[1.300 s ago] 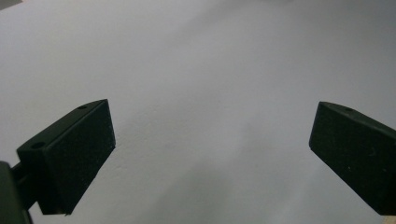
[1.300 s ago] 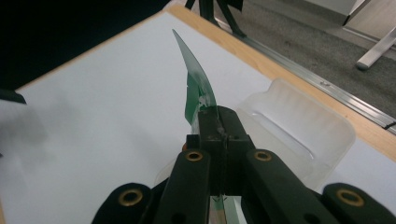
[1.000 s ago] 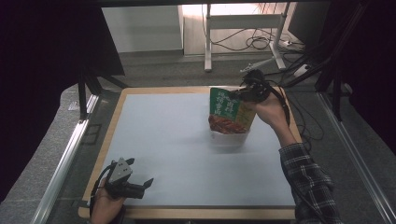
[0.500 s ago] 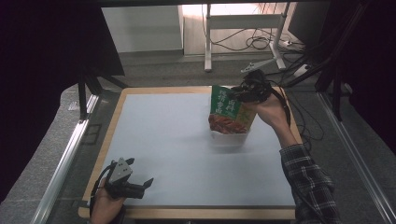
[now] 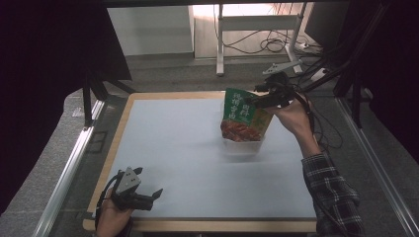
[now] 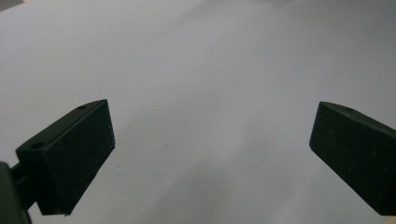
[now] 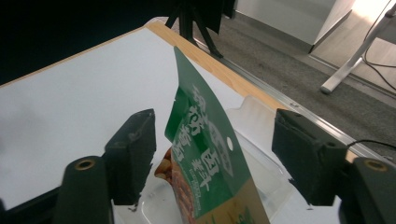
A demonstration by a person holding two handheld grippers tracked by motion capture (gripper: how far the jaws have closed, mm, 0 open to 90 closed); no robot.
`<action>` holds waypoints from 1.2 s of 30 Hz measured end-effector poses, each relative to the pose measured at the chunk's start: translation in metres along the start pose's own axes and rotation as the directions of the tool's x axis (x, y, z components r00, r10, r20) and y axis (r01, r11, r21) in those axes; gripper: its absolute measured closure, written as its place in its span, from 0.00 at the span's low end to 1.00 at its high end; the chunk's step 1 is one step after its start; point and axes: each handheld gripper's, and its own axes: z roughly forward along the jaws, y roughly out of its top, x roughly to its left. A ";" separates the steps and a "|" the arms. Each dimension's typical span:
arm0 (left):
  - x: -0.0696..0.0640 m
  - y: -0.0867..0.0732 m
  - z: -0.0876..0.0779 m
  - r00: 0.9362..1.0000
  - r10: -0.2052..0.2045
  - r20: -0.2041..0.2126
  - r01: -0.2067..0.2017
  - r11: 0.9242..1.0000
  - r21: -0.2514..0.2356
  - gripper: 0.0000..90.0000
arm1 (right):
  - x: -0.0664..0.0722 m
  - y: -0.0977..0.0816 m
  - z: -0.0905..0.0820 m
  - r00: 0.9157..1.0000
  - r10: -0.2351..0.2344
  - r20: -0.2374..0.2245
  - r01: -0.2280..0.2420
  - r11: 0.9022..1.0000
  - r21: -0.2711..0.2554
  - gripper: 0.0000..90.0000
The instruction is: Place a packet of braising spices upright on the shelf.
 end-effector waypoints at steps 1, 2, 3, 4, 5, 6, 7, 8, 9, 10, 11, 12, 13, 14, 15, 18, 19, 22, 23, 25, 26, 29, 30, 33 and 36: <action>0.000 0.000 0.000 1.000 0.000 0.000 0.000 1.000 0.000 0.00 | 0.000 0.000 0.000 1.000 0.000 0.000 0.000 1.000 0.000 0.34; 0.000 0.000 0.000 1.000 0.001 0.000 -0.001 1.000 0.001 0.00 | -0.002 -0.001 -0.002 1.000 -0.001 0.008 0.001 1.000 -0.003 0.31; 0.000 0.000 0.000 1.000 0.001 0.000 -0.001 1.000 0.001 0.00 | -0.002 -0.001 -0.002 1.000 -0.001 0.008 0.001 1.000 -0.003 0.31; 0.000 0.000 0.000 1.000 0.001 0.001 -0.001 1.000 0.001 0.00 | -0.003 -0.002 -0.004 1.000 -0.002 0.013 0.002 1.000 -0.007 0.28; 0.000 0.000 0.000 1.000 0.001 0.001 -0.001 1.000 0.001 0.00 | -0.003 -0.003 -0.004 1.000 -0.004 0.018 0.005 1.000 -0.007 0.27; 0.000 0.000 0.000 1.000 0.002 0.001 -0.002 1.000 0.002 0.00 | -0.003 -0.004 -0.005 1.000 -0.006 0.020 0.006 1.000 -0.006 0.26; 0.000 0.000 0.000 1.000 0.001 0.001 -0.001 1.000 0.001 0.00 | -0.004 -0.004 -0.006 1.000 -0.007 0.021 0.007 1.000 -0.006 0.25; 0.000 0.000 0.000 1.000 0.001 0.001 -0.001 1.000 0.001 0.00 | -0.004 -0.004 -0.006 1.000 -0.007 0.021 0.007 1.000 -0.006 0.25; 0.000 0.000 0.000 1.000 0.001 0.002 -0.001 1.000 0.001 0.00 | -0.005 -0.005 -0.006 1.000 -0.003 0.019 0.004 1.000 -0.006 0.23; 0.000 0.000 0.000 1.000 0.001 0.002 -0.001 1.000 0.001 0.00 | -0.006 -0.006 -0.007 1.000 -0.003 0.018 0.003 1.000 -0.004 0.22; 0.000 0.000 0.000 1.000 0.001 0.002 -0.001 1.000 0.002 0.00 | -0.007 -0.008 -0.008 1.000 -0.004 0.016 0.004 1.000 -0.004 0.20; 0.000 0.000 0.000 1.000 0.001 0.003 -0.001 1.000 0.002 0.00 | -0.007 -0.008 -0.008 1.000 -0.002 0.018 0.002 1.000 -0.006 0.20; 0.000 0.000 0.000 1.000 0.001 0.003 -0.001 1.000 0.002 0.00 | -0.007 -0.009 -0.009 1.000 -0.003 0.017 0.004 1.000 -0.008 0.19; 0.000 0.000 0.000 1.000 0.001 0.003 -0.001 1.000 0.002 0.00 | -0.008 -0.010 -0.010 1.000 0.000 0.016 0.000 1.000 -0.010 0.18; 0.000 0.000 0.000 1.000 0.001 0.003 -0.001 1.000 0.002 0.00 | -0.009 -0.010 -0.011 1.000 0.004 0.014 -0.004 1.000 -0.013 0.17; 0.000 0.000 0.000 1.000 0.000 0.004 0.000 1.000 0.001 0.00 | -0.010 -0.011 -0.013 1.000 0.012 0.009 -0.012 1.000 -0.016 0.15; 0.000 0.000 0.000 1.000 0.000 0.004 0.000 1.000 0.001 0.00 | -0.011 -0.012 -0.014 1.000 0.016 0.009 -0.016 1.000 -0.016 0.14; 0.000 0.000 0.001 1.000 0.002 0.004 -0.002 1.000 0.002 0.00 | -0.011 -0.015 -0.019 1.000 0.023 0.016 -0.023 0.999 -0.023 0.10; 0.000 0.000 0.001 1.000 0.002 0.004 -0.002 1.000 0.002 0.00 | -0.011 -0.015 -0.019 1.000 0.023 0.016 -0.023 0.999 -0.023 0.10; -0.001 0.000 0.001 1.000 0.001 0.004 -0.001 1.000 0.002 0.00 | -0.012 -0.017 -0.020 0.999 0.025 0.022 -0.025 0.999 -0.023 0.08; -0.001 0.000 0.001 1.000 0.001 0.004 -0.001 1.000 0.002 0.00 | -0.012 -0.019 -0.021 0.999 0.026 0.024 -0.025 0.999 -0.022 0.06; -0.001 0.000 0.001 1.000 0.001 0.004 -0.001 1.000 0.002 0.00 | -0.012 -0.024 -0.023 0.999 0.026 0.036 -0.026 0.999 -0.020 0.03; 0.000 0.000 0.001 1.000 0.001 0.004 -0.001 1.000 0.002 0.00 | -0.012 -0.025 -0.023 0.999 0.027 0.039 -0.027 0.999 -0.024 0.03; 0.000 0.000 0.001 1.000 0.001 0.004 -0.001 1.000 0.003 0.00 | -0.013 -0.030 -0.026 0.998 0.043 0.042 -0.041 0.998 -0.042 0.00; -0.001 0.000 0.001 1.000 0.000 0.004 0.000 1.000 0.002 0.00 | -0.013 -0.036 -0.029 0.997 0.051 0.050 -0.048 0.998 -0.048 0.00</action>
